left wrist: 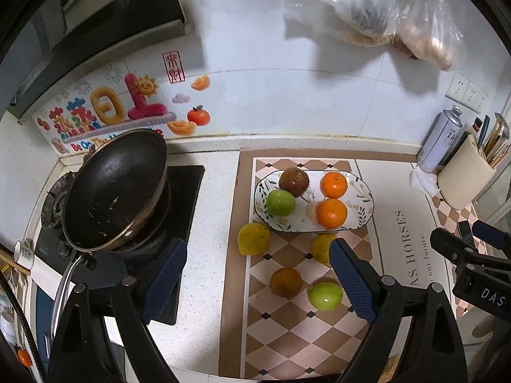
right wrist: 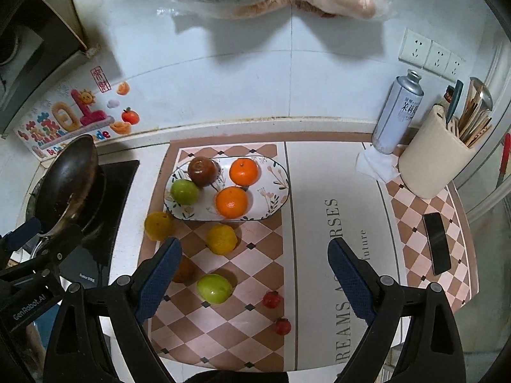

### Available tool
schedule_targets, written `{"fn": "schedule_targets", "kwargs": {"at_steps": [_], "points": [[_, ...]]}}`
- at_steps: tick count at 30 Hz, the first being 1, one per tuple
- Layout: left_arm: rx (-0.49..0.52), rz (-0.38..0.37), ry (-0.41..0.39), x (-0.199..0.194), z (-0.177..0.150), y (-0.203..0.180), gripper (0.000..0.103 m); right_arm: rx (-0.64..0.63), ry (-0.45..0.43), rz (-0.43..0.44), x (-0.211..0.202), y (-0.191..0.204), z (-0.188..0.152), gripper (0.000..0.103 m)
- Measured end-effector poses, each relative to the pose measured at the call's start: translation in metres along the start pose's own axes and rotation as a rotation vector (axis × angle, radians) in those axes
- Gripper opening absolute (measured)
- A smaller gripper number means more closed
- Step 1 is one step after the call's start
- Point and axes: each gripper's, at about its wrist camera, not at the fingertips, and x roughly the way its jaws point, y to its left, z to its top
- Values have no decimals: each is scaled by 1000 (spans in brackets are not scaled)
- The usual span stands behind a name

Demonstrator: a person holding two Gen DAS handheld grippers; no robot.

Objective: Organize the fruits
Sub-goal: 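Lift both tools up and away from the plate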

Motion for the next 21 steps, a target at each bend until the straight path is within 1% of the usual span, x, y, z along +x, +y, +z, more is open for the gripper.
{"fn": "schedule_targets", "kwargs": {"at_steps": [6,9,10,11,12,14,16,18,21], "points": [[0,-3,-31,-12,2,1,91,11,-23,21,-10,3,-2,95],[-11,-7,-29,-10,4,1,91,21,5,55,2,3,-3,95],[-16,-7,-23,-7,5,2,91,22,36,73,13,3,-6,95],[-21,-7,-13,-2,5,3,94,23,71,94,26,3,-9,95],[-27,-5,5,6,4,5,103,25,110,113,40,3,-13,95],[-32,12,39,21,2,7,103,32,209,162,76,6,-26,95],[-33,46,86,43,-4,12,103,31,295,200,112,12,-41,95],[-34,76,146,67,-13,17,103,29,371,221,149,20,-57,95],[-48,94,235,98,-27,22,103,30,480,256,198,34,-77,94]]}}
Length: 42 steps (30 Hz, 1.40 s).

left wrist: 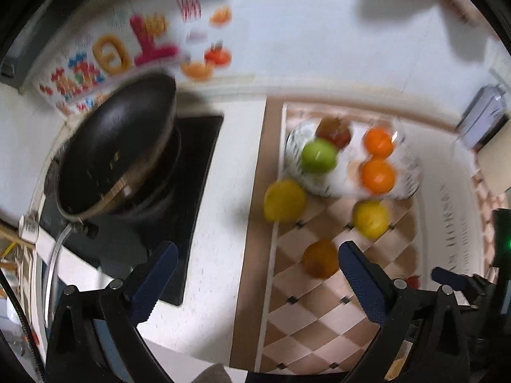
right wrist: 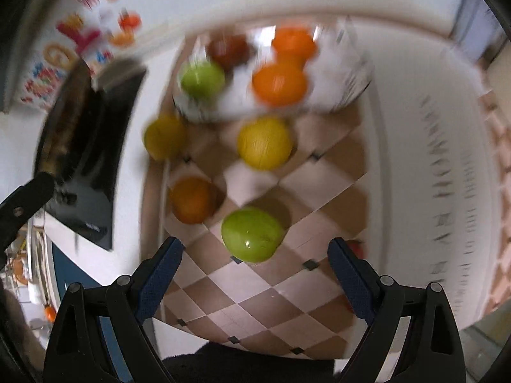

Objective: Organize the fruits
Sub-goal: 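Grasp the brown round fruit with the left tool while the right tool grasps a green apple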

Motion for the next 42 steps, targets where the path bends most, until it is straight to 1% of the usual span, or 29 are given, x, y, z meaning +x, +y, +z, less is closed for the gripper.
{"fn": "schedule_targets", "kwargs": {"at_steps": [2,3,4,5,6,8,13,17,19,20,21,22,23,25,27,29,32,36,37,40,42], "points": [[-14,0,55,20,-4,1,103,2,54,15,29,2,4,92],[-19,-4,81,29,-5,0,103,-2,67,14,39,3,4,87],[-21,-6,106,38,-6,-1,103,-10,80,6,48,4,5,80],[-19,-7,122,44,-7,-3,103,-19,88,-14,54,5,5,76],[-16,-12,134,49,-7,-5,103,-36,86,-43,57,5,4,65],[-12,-24,163,60,-6,-11,103,-39,82,-38,55,1,3,65],[3,-97,245,93,-1,-32,103,7,77,-53,42,-28,0,65],[58,-141,324,124,-3,-58,102,40,65,-63,29,-47,5,65],[91,-154,353,137,-6,-69,94,51,60,-65,26,-53,6,65],[103,-160,366,142,-7,-73,79,54,58,-64,25,-56,8,65],[112,-166,375,147,-9,-77,60,56,57,-63,24,-58,10,65],[117,-173,385,151,-11,-80,54,58,56,-61,23,-60,11,65],[119,-174,387,153,-12,-82,53,61,54,-59,23,-62,13,65],[129,-163,358,150,-13,-84,52,65,50,-51,21,-64,13,65],[127,-170,357,148,-13,-85,52,81,39,-27,16,-70,14,65],[119,-175,335,138,-9,-85,52,97,25,4,5,-75,18,65],[84,-226,294,112,6,-83,52,132,-14,61,-13,-81,31,65],[56,-310,220,73,49,-90,52,166,-79,115,-40,-94,63,65],[53,-319,201,67,63,-94,52,174,-93,121,-44,-97,73,65],[71,-313,163,61,100,-106,52,185,-137,109,-52,-105,109,65],[74,-298,159,67,120,-110,52,199,-142,103,-47,-110,135,65]]}}
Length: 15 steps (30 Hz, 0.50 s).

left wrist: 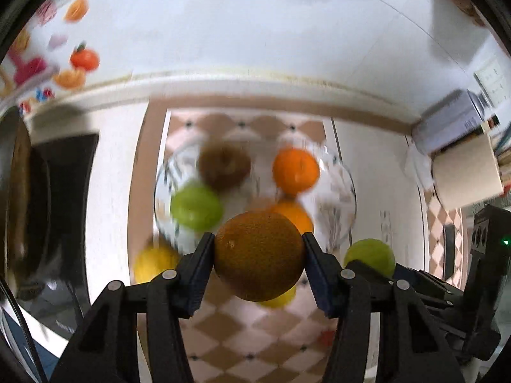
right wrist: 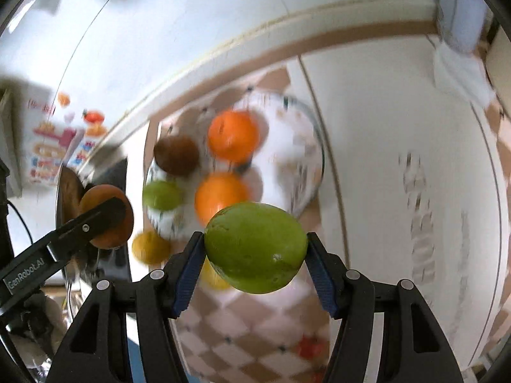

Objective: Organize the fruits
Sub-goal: 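Grasp the brown round fruit with the left tool while the right tool grasps a green apple, then lower both fruits onto the white plate and open both tools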

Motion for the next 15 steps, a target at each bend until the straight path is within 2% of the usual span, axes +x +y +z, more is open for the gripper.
{"fn": "schedule_targets", "kwargs": {"at_steps": [1,6,10,11,12,13,14,15], "points": [[2,6,9,5,10,-1,52,7,-14,-3,3,0,8,65],[12,43,87,45,46,-1,53,36,26,-20,38,-1,45,65],[24,77,145,68,53,-3,53,55,71,-18,57,-9,53,66],[22,81,160,73,53,-3,53,76,88,-24,61,-11,54,68],[24,84,166,75,53,-3,55,79,92,-20,62,-13,55,77],[26,83,163,75,53,-3,60,77,94,-22,61,-14,55,87],[27,83,153,74,53,-3,78,73,93,-34,60,-14,54,87],[24,90,146,72,54,-3,91,68,89,-40,60,-13,53,90]]}}
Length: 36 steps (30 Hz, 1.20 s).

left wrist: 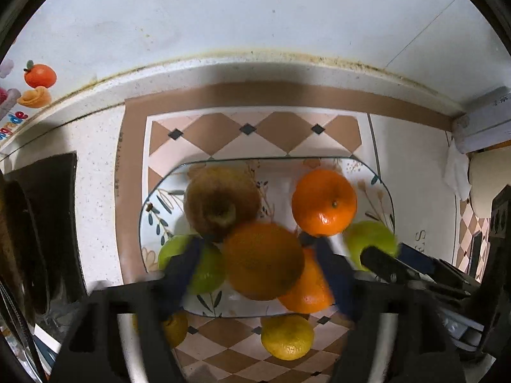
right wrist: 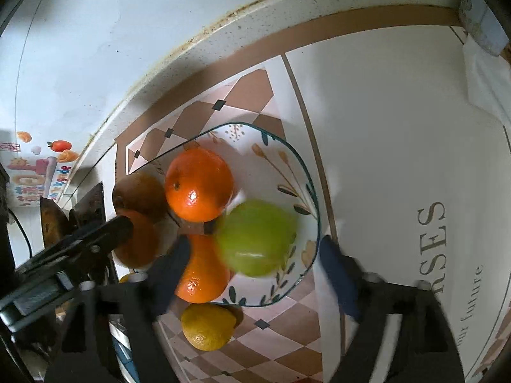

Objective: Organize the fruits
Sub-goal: 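Lower both fruits onto the white plate and open both tools, then lift both tools away from the plate toward the remaining lemons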

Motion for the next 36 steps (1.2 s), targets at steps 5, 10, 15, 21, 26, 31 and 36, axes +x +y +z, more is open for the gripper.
{"fn": "schedule_targets", "kwargs": {"at_steps": [5,10,15,21,26,31,36], "points": [[-34,-4,-24,-9,-4,10,93,-42,-31,-82,-14,4,-10,92],[-62,45,-54,-18,-24,25,93,-113,-84,-187,-32,16,-29,93],[-89,104,-109,-33,-56,40,93,-172,-133,-249,-52,27,-51,93],[-89,150,-190,-58,-91,47,93,-229,-191,-282,-77,43,-81,93],[-92,149,-270,-87,-118,49,93,-254,-240,-287,-100,54,-108,93],[-86,129,-341,-117,-144,48,93,-267,-298,-286,-129,63,-136,93],[-67,109,-404,-146,-169,44,93,-292,-356,-283,-160,71,-168,93]]}}
